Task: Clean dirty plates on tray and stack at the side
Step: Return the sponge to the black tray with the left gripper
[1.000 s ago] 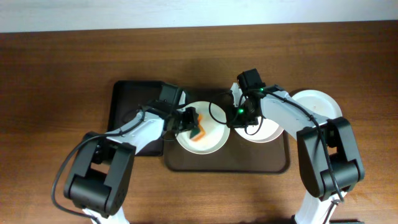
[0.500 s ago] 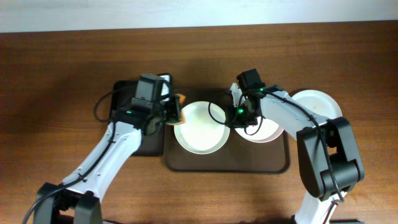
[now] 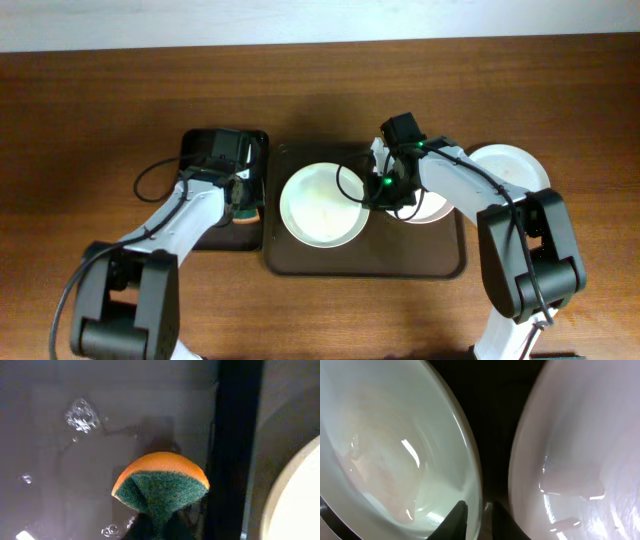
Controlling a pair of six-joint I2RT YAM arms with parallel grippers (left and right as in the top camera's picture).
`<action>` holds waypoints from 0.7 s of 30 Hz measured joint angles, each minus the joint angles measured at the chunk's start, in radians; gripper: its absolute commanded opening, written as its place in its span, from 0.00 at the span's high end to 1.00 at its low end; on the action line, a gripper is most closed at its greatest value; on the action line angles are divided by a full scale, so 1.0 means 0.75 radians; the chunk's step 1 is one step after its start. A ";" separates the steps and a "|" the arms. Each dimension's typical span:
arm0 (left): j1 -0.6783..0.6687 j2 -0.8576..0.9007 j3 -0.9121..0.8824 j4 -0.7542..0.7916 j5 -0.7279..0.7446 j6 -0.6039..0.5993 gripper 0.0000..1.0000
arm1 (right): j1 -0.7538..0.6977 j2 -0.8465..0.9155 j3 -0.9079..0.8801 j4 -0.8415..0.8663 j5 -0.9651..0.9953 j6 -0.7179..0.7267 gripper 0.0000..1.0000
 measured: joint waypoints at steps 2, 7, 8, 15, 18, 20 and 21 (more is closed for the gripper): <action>0.000 0.025 -0.001 -0.001 -0.003 0.012 0.31 | 0.000 0.000 0.000 -0.009 0.000 0.000 0.83; 0.009 0.048 -0.002 0.003 -0.022 0.018 0.23 | 0.000 0.000 -0.002 -0.013 0.006 -0.001 0.91; 0.011 0.048 -0.002 0.010 -0.022 0.018 0.23 | 0.000 0.000 -0.003 -0.012 0.004 0.001 0.94; 0.010 0.066 -0.002 0.081 -0.021 0.019 0.59 | 0.007 0.000 -0.007 -0.013 0.005 0.001 0.96; 0.010 0.085 -0.002 0.084 -0.020 0.028 1.00 | 0.019 0.000 -0.007 -0.007 0.006 0.001 0.96; 0.010 0.089 -0.002 0.099 -0.018 0.023 1.00 | 0.030 0.000 -0.007 0.004 0.006 0.001 0.96; 0.010 0.089 -0.002 0.110 -0.017 0.028 1.00 | 0.033 0.000 -0.007 0.006 0.006 0.000 0.96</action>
